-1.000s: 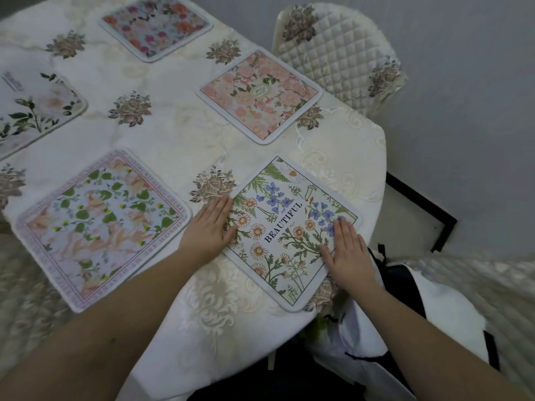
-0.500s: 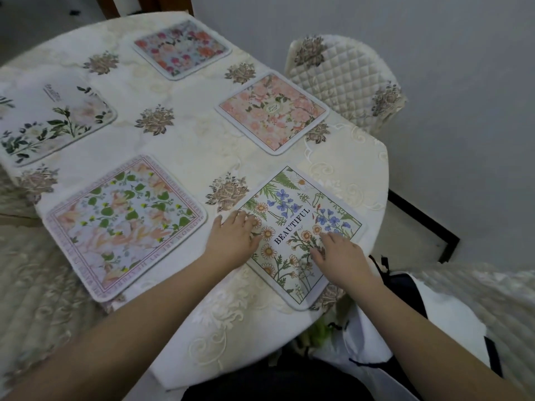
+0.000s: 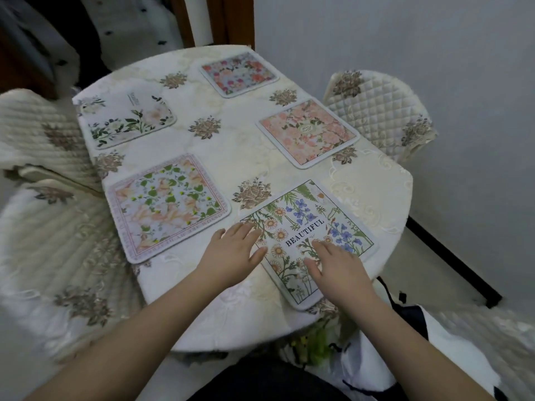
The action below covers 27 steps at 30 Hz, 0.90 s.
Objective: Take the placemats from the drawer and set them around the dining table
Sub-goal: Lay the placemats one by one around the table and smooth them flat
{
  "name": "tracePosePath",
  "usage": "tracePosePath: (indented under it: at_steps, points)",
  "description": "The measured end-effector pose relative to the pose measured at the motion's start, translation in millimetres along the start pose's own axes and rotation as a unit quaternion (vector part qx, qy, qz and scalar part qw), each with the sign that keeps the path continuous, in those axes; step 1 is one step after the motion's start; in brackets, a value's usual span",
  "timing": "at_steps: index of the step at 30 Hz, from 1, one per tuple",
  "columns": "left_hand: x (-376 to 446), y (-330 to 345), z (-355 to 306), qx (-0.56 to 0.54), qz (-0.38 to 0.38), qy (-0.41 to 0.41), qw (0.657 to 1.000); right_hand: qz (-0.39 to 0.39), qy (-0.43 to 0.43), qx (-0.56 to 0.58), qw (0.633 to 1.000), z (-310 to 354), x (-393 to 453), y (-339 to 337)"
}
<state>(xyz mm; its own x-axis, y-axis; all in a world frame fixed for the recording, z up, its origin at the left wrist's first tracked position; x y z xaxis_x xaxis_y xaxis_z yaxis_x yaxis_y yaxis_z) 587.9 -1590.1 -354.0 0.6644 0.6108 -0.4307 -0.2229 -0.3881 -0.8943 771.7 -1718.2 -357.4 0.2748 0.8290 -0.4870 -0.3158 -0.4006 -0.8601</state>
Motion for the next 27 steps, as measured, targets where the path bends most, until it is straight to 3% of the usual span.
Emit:
tracePosePath:
  at_steps: [12,27]
  points:
    - [-94,-13,14,-0.039,-0.057,-0.140,0.988,-0.019,-0.145,-0.065,0.987,77,-8,-18]
    - [-267,23,147,-0.143,-0.109,-0.358,0.916,-0.008,-0.347,-0.162,0.924,298,-20,-2]
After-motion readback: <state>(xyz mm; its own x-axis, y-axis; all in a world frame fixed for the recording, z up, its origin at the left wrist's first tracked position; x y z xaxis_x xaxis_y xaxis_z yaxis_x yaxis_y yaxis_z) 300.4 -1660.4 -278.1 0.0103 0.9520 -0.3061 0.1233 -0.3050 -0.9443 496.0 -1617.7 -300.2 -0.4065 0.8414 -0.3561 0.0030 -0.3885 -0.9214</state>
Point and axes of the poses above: each hand's wrist, its own x-axis towards the middle knuckle, its own y-axis out of the palm, z = x × y, the point moved 3 cm from there along x, towards the middle knuckle, and after that the axes turned 11 degrees about z, right-handed, at the moved point
